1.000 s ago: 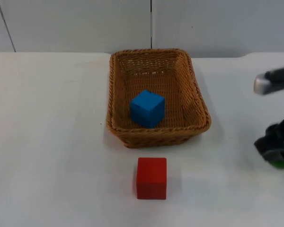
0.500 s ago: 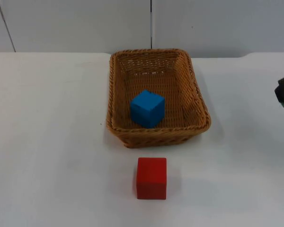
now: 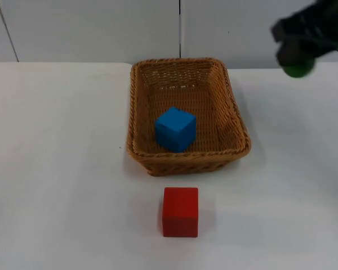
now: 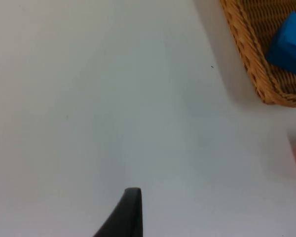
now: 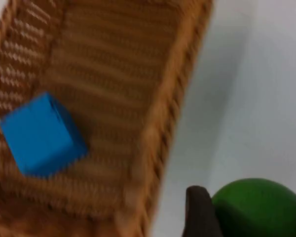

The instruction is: Place all geometric objects except the red cube into the basket.

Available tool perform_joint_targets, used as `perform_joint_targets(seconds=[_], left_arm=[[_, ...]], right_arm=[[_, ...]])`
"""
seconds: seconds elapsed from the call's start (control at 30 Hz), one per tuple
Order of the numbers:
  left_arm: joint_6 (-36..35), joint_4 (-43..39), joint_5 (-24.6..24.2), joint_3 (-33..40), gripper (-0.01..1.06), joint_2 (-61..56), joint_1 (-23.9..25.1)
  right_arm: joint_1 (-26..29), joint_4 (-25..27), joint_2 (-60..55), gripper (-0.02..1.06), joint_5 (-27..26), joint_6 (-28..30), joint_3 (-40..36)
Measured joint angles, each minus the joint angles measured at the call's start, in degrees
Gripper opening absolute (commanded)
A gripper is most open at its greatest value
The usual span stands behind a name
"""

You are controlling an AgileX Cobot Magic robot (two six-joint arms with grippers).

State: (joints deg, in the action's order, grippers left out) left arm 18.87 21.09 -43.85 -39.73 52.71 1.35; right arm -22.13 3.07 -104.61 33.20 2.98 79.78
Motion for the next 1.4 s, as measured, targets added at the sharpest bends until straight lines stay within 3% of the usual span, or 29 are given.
perform_joint_targets(seconds=[0.03,0.13,0.2,0.33,0.37,0.5,0.73,0.8,0.87,0.9,1.07,1.2,1.4], left_arm=[[0.0,0.0,0.0,0.0,1.05,0.0,0.0],[0.0,0.0,0.32,0.0,1.05,0.0,0.0],[0.0,0.0,0.63,0.0,1.05,0.0,0.0],[0.0,0.0,0.82,0.0,1.05,0.0,0.0],[0.0,0.0,0.82,0.0,1.05,0.0,0.0],[0.0,0.0,0.82,0.0,1.05,0.0,0.0],[0.0,0.0,1.02,0.0,1.05,0.0,0.0],[0.0,0.0,1.02,0.0,1.05,0.0,0.0],[0.0,0.0,1.02,0.0,1.05,0.0,0.0],[0.0,0.0,1.02,0.0,1.05,0.0,0.0],[0.0,0.0,1.02,0.0,1.05,0.0,0.0],[0.0,0.0,1.12,0.0,1.05,0.0,0.0],[0.0,0.0,1.12,0.0,1.05,0.0,0.0]], right_arm=[[0.0,0.0,0.0,0.0,0.0,0.0,0.0],[-1.95,1.48,-10.44,0.0,5.71,2.07,15.0],[-2.55,1.48,-13.53,0.0,6.94,2.82,18.69],[-5.39,1.48,-24.71,0.0,12.91,4.79,35.17],[-5.39,1.48,-24.71,0.0,12.91,4.79,35.17],[-7.36,1.64,-34.03,0.0,15.23,5.16,47.6],[-7.5,1.4,-41.2,0.01,13.69,5.43,52.82],[-7.5,1.29,-43.01,0.07,13.55,5.43,52.8],[-7.5,1.29,-43.69,0.26,13.55,5.43,52.8],[-7.5,1.29,-44.37,0.26,13.55,5.43,52.8],[-7.5,1.29,-45.27,0.75,13.55,5.43,52.8],[-7.5,1.29,-44.08,0.83,13.67,5.43,52.8],[-7.5,1.29,-38.98,0.83,15.52,5.43,52.8]])
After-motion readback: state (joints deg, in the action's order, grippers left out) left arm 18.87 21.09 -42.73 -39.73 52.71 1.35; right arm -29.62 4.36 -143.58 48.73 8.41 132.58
